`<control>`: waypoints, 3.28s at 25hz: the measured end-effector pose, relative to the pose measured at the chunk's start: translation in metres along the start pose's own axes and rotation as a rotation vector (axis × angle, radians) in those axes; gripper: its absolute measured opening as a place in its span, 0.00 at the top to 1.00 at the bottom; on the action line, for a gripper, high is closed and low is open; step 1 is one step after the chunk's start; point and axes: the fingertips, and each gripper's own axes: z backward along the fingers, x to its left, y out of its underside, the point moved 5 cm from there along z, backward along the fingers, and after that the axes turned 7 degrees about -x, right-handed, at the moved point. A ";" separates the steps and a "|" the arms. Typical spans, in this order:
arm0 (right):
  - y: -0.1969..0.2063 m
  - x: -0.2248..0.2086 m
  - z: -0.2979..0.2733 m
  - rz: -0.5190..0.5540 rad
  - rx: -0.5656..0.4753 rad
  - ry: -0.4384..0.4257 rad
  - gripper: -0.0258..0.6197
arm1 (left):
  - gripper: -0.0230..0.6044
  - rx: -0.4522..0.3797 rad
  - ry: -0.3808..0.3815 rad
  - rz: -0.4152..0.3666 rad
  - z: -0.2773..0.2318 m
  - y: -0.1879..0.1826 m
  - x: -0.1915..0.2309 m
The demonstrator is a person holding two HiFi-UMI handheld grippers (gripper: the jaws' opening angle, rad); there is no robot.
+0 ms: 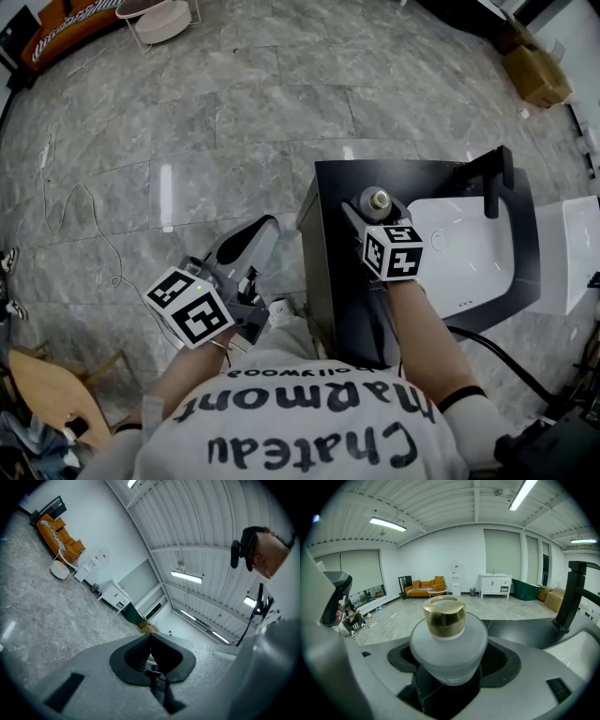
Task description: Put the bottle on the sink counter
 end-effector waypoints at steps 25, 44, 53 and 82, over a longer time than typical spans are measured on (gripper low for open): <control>-0.002 -0.017 0.023 0.008 0.057 -0.097 0.43 | 0.94 0.022 -0.114 0.008 0.098 0.058 -0.097; 0.029 -0.043 0.270 -0.293 -0.132 -0.328 0.86 | 0.94 -0.152 -0.111 -0.119 0.136 0.151 -0.253; 0.026 -0.054 0.391 -0.138 -0.217 -0.374 0.89 | 0.94 -0.149 -0.063 -0.208 0.136 0.203 -0.331; 0.082 -0.117 0.462 -0.072 -0.255 -0.340 0.94 | 0.94 -0.226 -0.202 -0.238 0.167 0.251 -0.369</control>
